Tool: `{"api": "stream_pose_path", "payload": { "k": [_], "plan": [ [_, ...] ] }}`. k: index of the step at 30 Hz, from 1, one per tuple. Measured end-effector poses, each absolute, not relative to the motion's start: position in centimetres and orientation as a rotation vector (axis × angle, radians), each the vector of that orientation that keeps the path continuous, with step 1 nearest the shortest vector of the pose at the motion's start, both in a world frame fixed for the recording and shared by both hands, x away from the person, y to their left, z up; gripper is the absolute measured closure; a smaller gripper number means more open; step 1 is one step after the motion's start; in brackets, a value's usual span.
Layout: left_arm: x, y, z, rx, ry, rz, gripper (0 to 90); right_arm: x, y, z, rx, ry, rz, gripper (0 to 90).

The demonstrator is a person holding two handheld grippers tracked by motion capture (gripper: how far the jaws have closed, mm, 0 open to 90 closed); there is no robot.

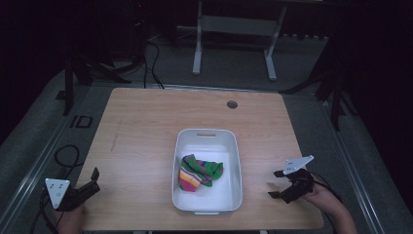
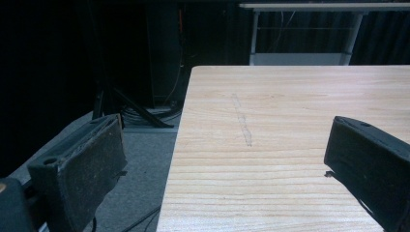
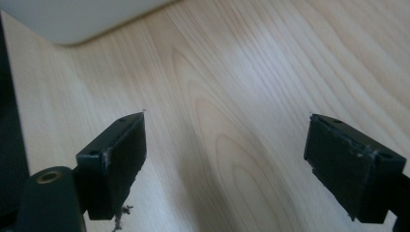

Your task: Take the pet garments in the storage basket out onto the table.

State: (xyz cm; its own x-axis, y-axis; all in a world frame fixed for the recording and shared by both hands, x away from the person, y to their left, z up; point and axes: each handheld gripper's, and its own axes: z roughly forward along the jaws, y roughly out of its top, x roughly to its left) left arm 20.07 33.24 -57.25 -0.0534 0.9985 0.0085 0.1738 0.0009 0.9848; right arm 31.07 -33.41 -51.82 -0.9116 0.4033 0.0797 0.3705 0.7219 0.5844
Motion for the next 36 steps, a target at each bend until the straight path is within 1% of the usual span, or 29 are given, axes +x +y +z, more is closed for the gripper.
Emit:
{"api": "stream_pose_path", "payload": {
  "k": [21,36],
  "plan": [
    [20.1,33.2,-57.2,1.323,1.37,1.163,1.4,31.8,-27.0,-44.4,0.393,2.916,1.031,14.9],
    [20.1,33.2,-57.2,1.325,1.366,1.157,1.4,33.0,-21.4,-42.1,0.29,2.91,1.038,14.1]
  ]
}}
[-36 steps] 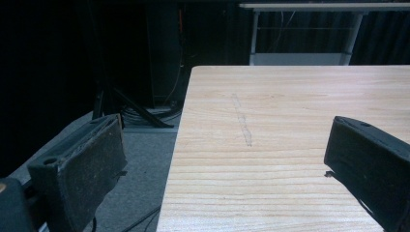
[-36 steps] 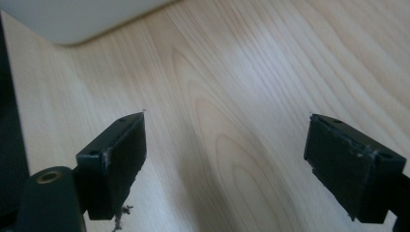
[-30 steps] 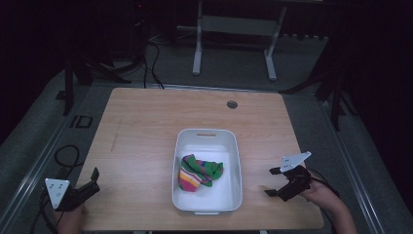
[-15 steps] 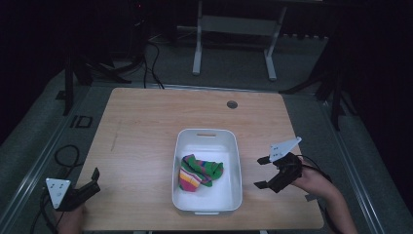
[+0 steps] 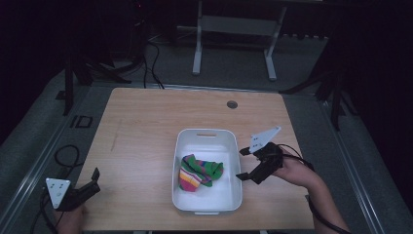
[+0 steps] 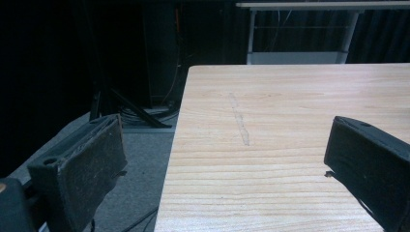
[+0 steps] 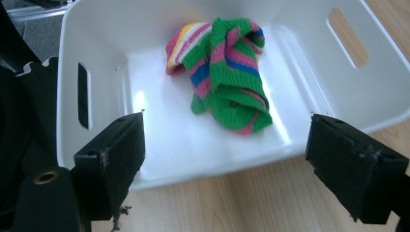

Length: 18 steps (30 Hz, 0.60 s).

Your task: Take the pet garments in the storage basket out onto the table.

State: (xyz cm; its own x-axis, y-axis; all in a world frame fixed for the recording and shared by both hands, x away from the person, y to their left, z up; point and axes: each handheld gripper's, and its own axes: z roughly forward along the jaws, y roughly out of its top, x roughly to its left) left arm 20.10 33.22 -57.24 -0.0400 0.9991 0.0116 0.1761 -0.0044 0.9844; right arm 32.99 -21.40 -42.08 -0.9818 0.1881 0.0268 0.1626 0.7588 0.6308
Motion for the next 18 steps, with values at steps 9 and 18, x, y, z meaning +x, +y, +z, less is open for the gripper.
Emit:
{"api": "stream_pose_path", "payload": {
  "k": [9,18],
  "plan": [
    [20.1,33.2,-57.2,1.324,1.363,1.153,1.4,33.1,-17.5,-42.8,0.223,2.965,0.967,12.9],
    [20.1,33.2,-57.2,1.331,1.356,1.152,1.4,33.7,-12.3,-45.1,0.192,3.031,0.903,13.1]
  ]
}}
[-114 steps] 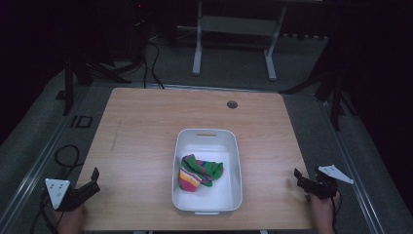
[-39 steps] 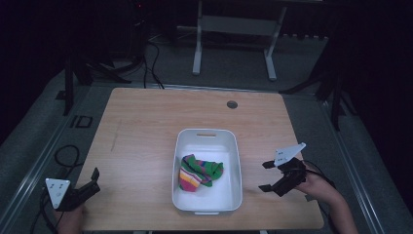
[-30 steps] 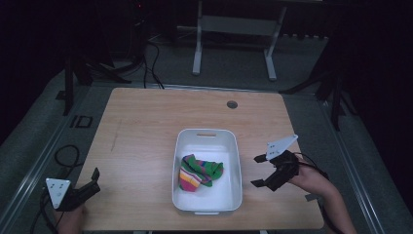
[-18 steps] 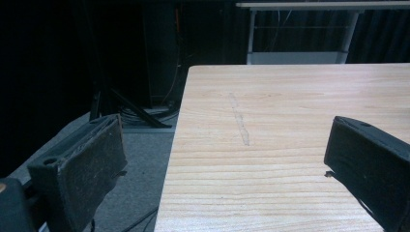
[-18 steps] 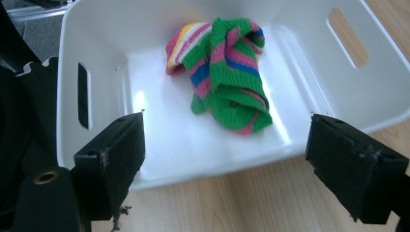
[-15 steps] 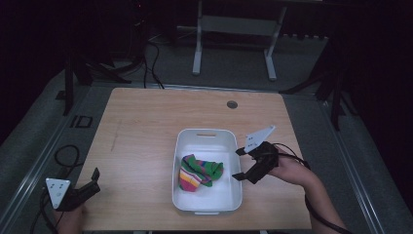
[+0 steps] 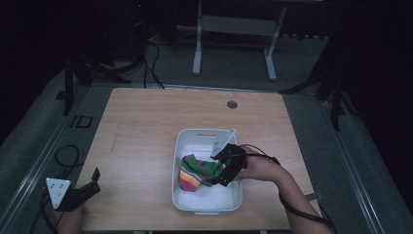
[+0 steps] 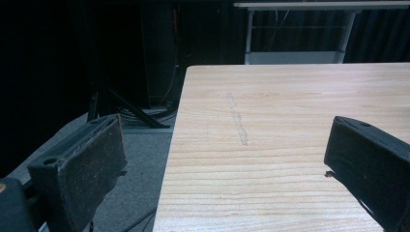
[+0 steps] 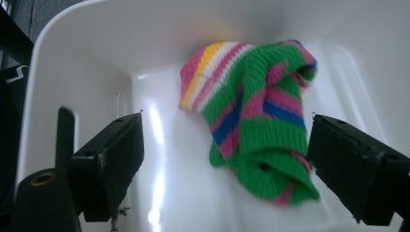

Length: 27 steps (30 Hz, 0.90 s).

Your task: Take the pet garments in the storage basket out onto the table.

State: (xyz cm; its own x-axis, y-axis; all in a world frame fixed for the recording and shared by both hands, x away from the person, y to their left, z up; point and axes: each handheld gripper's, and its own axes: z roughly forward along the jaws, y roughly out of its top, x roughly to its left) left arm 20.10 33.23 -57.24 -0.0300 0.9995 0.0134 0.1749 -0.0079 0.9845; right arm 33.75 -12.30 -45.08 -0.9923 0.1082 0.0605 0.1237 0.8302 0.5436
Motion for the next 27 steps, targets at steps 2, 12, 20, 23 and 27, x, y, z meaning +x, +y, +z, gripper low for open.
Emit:
{"api": "stream_pose_path", "payload": {
  "k": [2,12,20,23,27],
  "plan": [
    [20.1,33.2,-57.2,1.332,1.355,1.152,1.4,33.8,-11.3,-45.5,-0.173,-2.976,-0.869,13.2],
    [20.1,33.2,-57.2,1.338,1.346,1.148,1.4,34.6,-6.7,-49.2,-0.175,-3.005,-0.701,13.0],
    [20.1,33.2,-57.2,1.34,1.342,1.147,1.4,34.5,-5.2,-51.4,-0.168,-3.043,-0.588,16.3],
    [20.1,33.2,-57.2,1.343,1.342,1.149,1.4,34.5,-5.0,-51.7,-0.163,-3.084,-0.57,26.1],
    [20.1,33.2,-57.2,1.344,1.343,1.149,1.4,34.6,-5.0,-51.6,-0.18,-3.136,-0.567,54.9]
  ]
}}
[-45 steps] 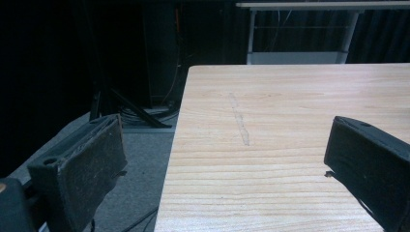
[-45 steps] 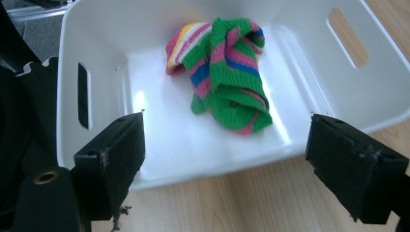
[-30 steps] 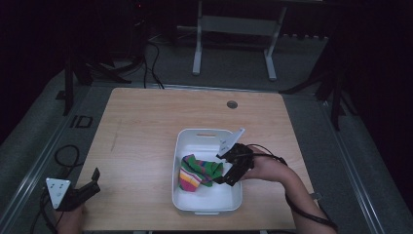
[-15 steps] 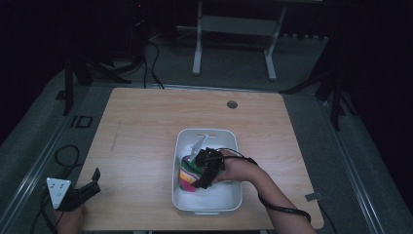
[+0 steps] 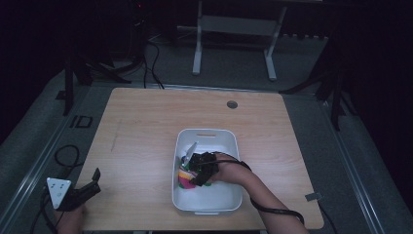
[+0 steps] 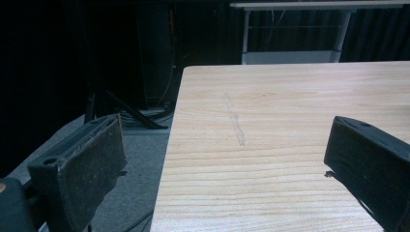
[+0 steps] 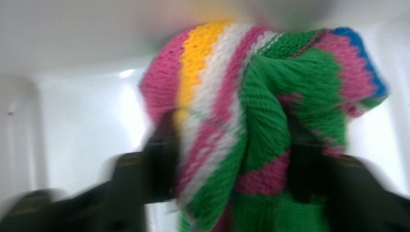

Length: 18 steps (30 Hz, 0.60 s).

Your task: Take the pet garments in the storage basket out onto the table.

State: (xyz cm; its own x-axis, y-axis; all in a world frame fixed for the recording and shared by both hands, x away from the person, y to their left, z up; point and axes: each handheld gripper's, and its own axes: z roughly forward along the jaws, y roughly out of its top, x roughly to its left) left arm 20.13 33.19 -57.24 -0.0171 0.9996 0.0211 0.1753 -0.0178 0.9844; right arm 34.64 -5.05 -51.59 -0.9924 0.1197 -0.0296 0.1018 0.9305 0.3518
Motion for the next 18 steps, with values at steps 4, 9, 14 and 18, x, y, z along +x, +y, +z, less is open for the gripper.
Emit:
{"api": "stream_pose_path", "payload": {
  "k": [4,9,14,18],
  "plan": [
    [20.1,33.2,-57.2,1.344,1.343,1.149,1.4,34.5,-5.2,-51.3,0.164,3.023,0.551,67.0],
    [20.1,33.2,-57.2,1.346,1.344,1.15,1.4,34.6,-5.8,-50.1,0.176,3.012,0.575,69.0],
    [20.1,33.2,-57.2,1.346,1.346,1.149,1.4,34.7,-6.8,-48.3,0.185,2.987,0.632,69.3],
    [20.2,33.2,-57.2,1.343,1.348,1.148,1.4,34.6,-7.2,-47.2,0.184,2.972,0.661,69.3]
  ]
}}
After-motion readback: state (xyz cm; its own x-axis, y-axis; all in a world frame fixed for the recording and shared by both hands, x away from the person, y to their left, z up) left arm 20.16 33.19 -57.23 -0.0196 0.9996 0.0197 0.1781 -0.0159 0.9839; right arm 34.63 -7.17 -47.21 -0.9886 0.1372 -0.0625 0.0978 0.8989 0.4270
